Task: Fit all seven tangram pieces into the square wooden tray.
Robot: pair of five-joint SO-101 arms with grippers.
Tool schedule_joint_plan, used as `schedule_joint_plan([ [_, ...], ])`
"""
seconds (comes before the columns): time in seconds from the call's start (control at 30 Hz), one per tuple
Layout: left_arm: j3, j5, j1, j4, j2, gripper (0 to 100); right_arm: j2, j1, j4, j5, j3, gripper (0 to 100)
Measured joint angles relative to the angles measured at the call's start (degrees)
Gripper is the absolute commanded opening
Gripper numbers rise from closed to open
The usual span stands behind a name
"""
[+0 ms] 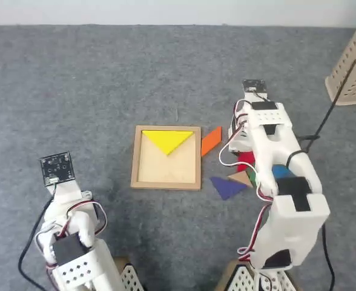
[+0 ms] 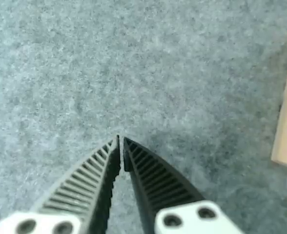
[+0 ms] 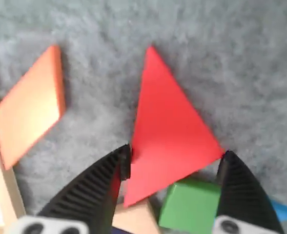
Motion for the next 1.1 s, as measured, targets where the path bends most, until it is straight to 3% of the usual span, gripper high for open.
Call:
schedule_joint_plan([
  [0.5, 0.0, 0.0, 0.0, 0.0, 0.0, 1, 4.9, 0.3, 0.9, -1.1, -4.0, 28.9],
  [0.7, 0.0, 0.0, 0.0, 0.0, 0.0, 1, 5.0, 1.6, 8.1, 5.7, -9.1, 38.6],
  [1.1, 0.0, 0.0, 0.0, 0.0, 0.0, 1, 6.7, 1.9, 7.5, 10.6, -10.8, 38.8],
])
